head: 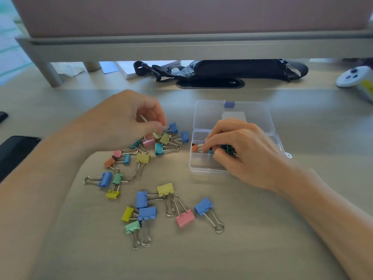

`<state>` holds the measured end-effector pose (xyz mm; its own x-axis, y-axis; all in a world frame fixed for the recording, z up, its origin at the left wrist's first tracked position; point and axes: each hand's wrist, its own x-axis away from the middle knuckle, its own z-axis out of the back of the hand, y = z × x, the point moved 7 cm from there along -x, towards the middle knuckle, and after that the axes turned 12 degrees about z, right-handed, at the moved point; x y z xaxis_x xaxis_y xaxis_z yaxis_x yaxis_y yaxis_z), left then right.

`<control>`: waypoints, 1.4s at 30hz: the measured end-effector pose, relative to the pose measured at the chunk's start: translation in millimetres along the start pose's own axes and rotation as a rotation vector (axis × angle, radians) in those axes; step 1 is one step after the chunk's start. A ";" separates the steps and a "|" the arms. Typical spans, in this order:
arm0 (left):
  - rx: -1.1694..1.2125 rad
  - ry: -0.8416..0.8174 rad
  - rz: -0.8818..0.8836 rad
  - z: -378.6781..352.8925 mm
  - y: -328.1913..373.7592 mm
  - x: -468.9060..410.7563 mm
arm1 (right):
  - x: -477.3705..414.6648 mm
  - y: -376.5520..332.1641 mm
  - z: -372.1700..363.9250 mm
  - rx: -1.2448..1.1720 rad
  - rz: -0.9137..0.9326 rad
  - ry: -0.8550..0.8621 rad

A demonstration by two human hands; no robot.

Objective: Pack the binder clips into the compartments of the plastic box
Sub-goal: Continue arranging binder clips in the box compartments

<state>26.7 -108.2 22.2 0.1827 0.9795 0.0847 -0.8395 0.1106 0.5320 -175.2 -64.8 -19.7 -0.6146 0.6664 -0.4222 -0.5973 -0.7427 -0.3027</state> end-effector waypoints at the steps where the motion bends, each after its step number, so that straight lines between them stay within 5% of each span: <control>1: -0.003 -0.043 0.000 -1.6 -2.6 1.2 | -0.1 0.6 -0.1 0.000 -0.007 -0.001; 9: -0.193 -0.245 0.040 4.8 -25.3 10.0 | 0.9 1.7 0.8 -0.014 -0.045 -0.006; 15: -0.477 -0.185 0.200 10.9 -47.9 12.3 | 1.0 1.9 1.4 -0.016 -0.048 0.000; 42: -0.487 -0.177 0.186 16.1 -56.2 8.1 | 1.8 3.7 0.9 -0.043 -0.086 -0.030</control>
<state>83.5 -109.2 6.5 0.0570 0.9513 0.3030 -0.9979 0.0448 0.0472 -179.0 -66.3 -20.8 -0.5770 0.7293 -0.3677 -0.6266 -0.6840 -0.3735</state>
